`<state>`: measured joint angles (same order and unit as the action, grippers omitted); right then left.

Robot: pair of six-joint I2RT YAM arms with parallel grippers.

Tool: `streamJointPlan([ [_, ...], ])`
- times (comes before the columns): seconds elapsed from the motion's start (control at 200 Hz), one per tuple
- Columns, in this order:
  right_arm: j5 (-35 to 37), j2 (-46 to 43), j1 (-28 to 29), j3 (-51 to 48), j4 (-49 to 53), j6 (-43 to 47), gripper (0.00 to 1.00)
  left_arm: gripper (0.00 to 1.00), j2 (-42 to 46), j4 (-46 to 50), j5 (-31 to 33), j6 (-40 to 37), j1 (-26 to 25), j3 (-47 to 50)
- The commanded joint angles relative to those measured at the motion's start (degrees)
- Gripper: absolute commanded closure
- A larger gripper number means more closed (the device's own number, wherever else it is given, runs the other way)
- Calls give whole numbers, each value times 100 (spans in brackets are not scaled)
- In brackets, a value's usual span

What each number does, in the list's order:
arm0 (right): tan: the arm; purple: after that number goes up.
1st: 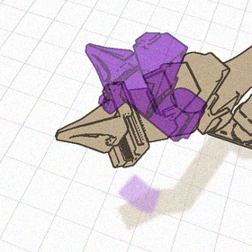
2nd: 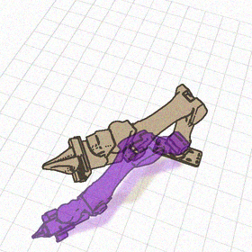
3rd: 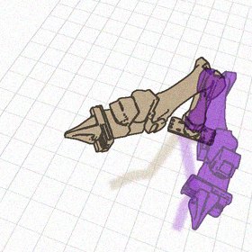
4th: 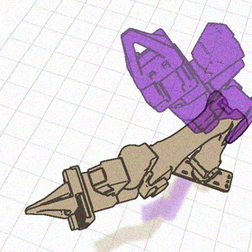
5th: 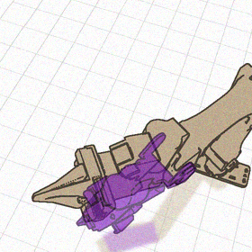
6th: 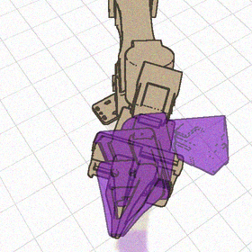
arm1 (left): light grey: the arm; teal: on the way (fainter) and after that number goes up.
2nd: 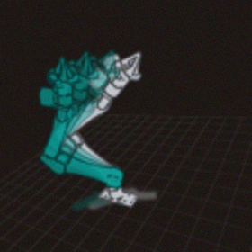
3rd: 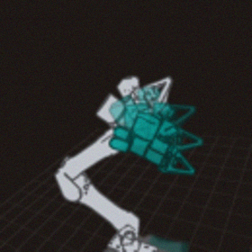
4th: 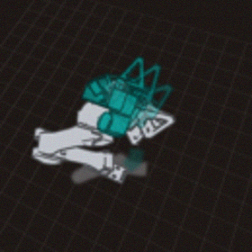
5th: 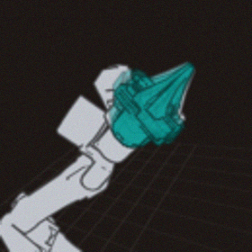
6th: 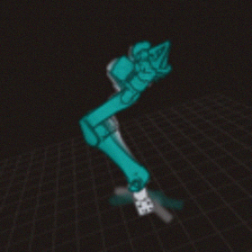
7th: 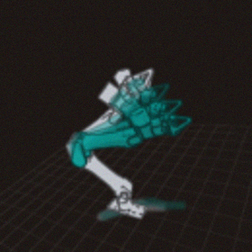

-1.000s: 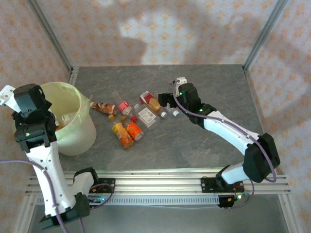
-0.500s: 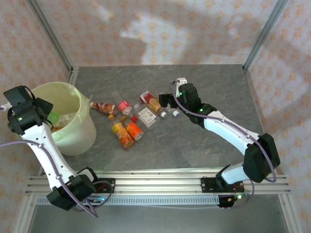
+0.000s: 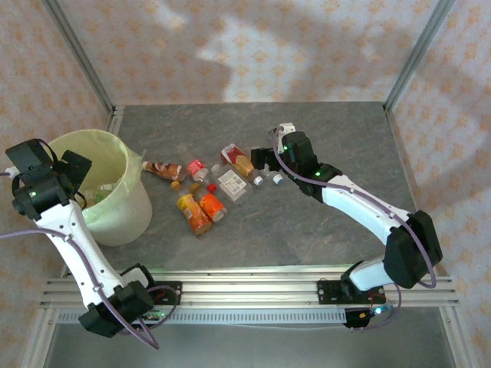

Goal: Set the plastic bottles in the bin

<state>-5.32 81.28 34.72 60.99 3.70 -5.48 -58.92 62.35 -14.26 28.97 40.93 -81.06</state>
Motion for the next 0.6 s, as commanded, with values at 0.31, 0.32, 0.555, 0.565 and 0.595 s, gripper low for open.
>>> streamJointPlan([
  [0.31,272,181,-156,193,-124,-403,1,0,758,-1393,-1388,1175,-588,-205],
  [0.32,280,183,-165,200,-124,-411,1,0,752,-1405,-1376,1190,-643,-214],
  [0.555,216,329,-555,331,-91,-258,1,0,495,-2541,-1409,2056,-1933,50],
  [0.565,212,341,-583,338,-96,-232,1,0,466,-2547,-1379,2055,-1997,16],
  [0.595,193,372,-676,343,-114,-158,1,0,369,-2539,-1243,2003,-2185,-71],
])
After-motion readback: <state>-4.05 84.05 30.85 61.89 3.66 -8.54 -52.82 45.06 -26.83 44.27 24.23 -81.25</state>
